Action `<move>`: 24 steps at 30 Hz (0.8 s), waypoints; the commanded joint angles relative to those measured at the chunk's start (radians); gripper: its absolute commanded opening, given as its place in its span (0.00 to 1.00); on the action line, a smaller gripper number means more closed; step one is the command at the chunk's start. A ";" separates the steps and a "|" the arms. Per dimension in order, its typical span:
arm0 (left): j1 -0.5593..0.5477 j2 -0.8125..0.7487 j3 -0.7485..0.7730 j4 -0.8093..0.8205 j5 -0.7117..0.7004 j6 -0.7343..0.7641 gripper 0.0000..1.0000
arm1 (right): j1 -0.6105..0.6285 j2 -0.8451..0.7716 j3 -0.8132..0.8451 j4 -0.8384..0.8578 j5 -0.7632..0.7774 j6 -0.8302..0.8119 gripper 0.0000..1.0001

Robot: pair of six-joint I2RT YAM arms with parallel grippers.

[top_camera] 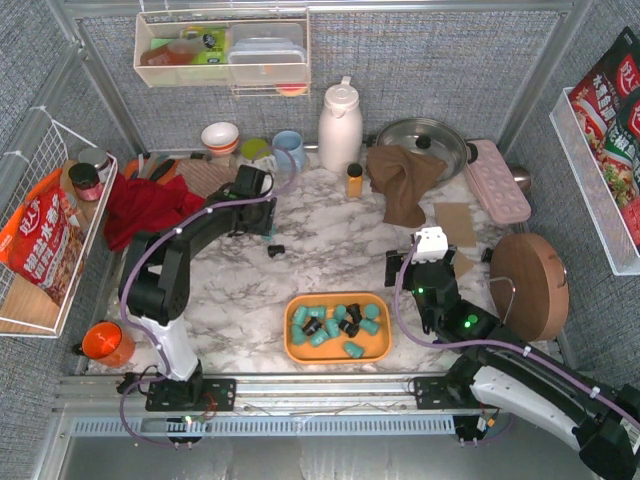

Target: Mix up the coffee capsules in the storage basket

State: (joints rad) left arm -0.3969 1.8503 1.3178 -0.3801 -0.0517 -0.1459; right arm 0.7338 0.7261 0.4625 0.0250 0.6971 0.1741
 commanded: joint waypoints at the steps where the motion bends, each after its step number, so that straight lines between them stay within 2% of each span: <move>1: 0.000 0.014 -0.014 0.047 0.035 0.041 0.57 | -0.001 0.000 0.001 0.021 0.002 0.010 0.99; 10: 0.001 0.046 -0.044 0.116 0.062 0.067 0.57 | -0.002 0.002 0.001 0.022 0.001 0.009 0.99; 24: 0.000 0.080 -0.064 0.189 0.061 0.085 0.50 | -0.004 0.018 0.000 0.027 -0.004 0.008 0.99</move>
State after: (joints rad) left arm -0.3969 1.9320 1.2671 -0.2409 -0.0006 -0.0742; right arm 0.7319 0.7422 0.4625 0.0254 0.6933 0.1741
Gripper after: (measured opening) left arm 0.495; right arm 0.990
